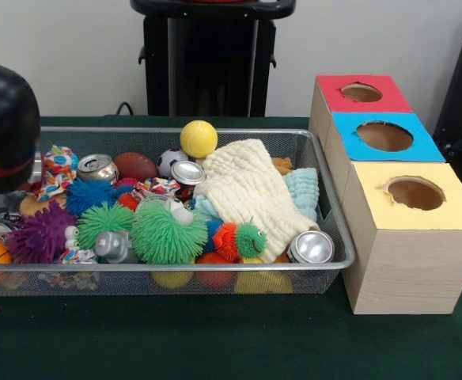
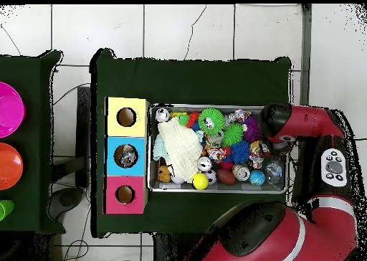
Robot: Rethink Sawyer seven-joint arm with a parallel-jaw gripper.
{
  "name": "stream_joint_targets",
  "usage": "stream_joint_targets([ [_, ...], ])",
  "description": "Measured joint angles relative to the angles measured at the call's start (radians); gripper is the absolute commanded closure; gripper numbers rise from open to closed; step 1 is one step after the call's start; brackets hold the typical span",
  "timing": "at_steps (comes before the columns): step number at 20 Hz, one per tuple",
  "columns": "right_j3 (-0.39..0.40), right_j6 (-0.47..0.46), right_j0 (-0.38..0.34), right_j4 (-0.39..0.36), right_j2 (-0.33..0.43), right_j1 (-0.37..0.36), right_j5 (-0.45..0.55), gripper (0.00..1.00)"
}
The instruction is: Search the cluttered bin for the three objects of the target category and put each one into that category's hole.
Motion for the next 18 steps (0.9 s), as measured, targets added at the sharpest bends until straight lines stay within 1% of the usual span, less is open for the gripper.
stream_joint_targets([
  [6,-0.002,0.0,-0.005,0.0,0.006,0.0,0.006,0.0],
  [7,-0.006,0.0,-0.006,-0.006,0.006,0.0,0.006,1.0],
  [11,-0.021,0.0,-0.016,-0.024,0.004,0.001,0.007,1.0],
  [18,-0.033,0.0,-0.02,-0.023,0.01,0.007,0.022,1.0],
])
